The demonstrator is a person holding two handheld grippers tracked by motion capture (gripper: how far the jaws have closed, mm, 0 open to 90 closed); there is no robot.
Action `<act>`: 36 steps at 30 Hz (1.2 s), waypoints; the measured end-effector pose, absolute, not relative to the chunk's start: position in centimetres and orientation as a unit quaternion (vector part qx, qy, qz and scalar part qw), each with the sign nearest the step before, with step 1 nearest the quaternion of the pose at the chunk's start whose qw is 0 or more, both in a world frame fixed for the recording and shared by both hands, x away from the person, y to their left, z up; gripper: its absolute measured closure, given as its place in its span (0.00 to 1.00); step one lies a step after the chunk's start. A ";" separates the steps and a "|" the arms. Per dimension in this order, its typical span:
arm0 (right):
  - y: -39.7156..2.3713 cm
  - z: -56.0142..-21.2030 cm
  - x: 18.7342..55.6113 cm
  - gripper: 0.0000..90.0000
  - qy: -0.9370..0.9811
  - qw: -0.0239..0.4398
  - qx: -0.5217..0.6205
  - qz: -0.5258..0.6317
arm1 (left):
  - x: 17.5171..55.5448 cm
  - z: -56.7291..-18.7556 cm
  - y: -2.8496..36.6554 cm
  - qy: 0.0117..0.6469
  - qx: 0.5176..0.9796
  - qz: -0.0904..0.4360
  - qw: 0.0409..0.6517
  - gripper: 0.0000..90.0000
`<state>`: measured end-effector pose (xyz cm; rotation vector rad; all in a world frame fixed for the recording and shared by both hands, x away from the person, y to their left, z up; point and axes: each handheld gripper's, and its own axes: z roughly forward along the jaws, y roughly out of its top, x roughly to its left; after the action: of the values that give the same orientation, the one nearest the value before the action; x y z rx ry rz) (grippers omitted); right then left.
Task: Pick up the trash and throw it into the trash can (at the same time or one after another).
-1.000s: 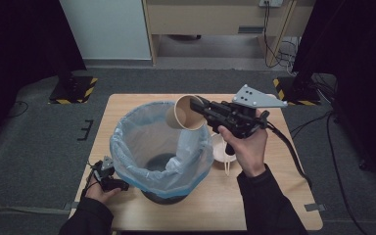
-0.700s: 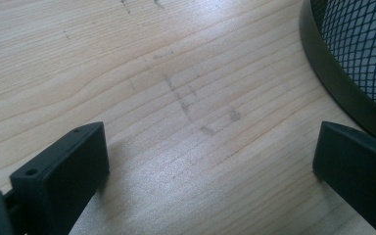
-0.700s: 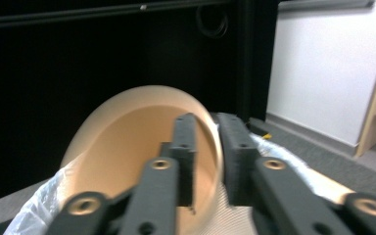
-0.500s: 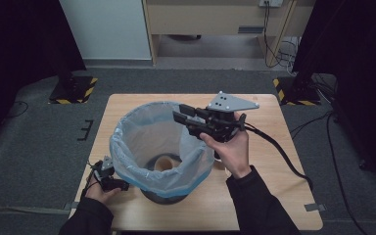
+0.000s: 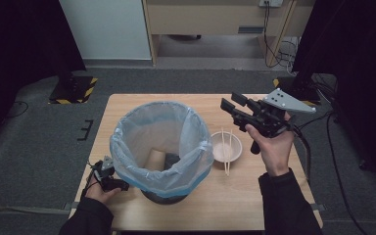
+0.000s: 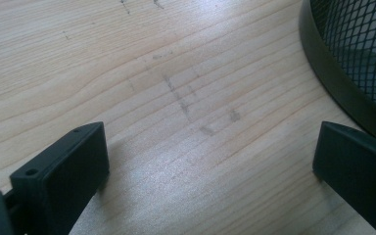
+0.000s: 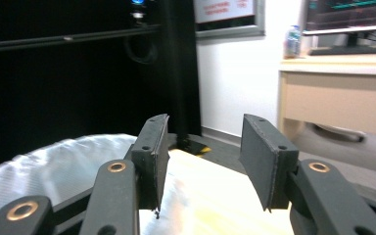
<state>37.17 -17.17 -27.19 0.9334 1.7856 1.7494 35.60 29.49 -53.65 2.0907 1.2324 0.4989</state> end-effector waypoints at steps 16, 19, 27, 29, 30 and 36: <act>-20.6 -35.6 40.3 0.61 0.668 0.259 0.424 0.554 | 35.6 -53.7 29.5 0.470 0.798 0.190 0.326 0.00; -20.9 -38.4 41.5 0.62 0.680 0.257 0.443 0.524 | 35.6 -53.7 29.5 0.470 0.798 0.191 0.326 0.00; -21.0 -42.4 42.6 0.64 0.700 0.242 0.471 0.479 | 35.6 -53.7 29.5 0.470 0.798 0.190 0.326 0.00; -21.1 -43.2 42.8 0.65 0.704 0.238 0.477 0.470 | 35.6 -53.7 29.5 0.470 0.798 0.190 0.326 0.00; -21.1 -43.6 42.9 0.66 0.706 0.234 0.479 0.466 | 35.6 -53.7 29.5 0.470 0.798 0.190 0.326 0.00; -20.7 -45.6 43.2 0.68 0.713 0.221 0.490 0.451 | 35.6 -53.7 29.5 0.470 0.798 0.190 0.326 0.00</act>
<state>43.23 -20.74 -45.60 1.3534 1.9697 1.2474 35.61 29.49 -53.65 2.0908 1.2323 0.4988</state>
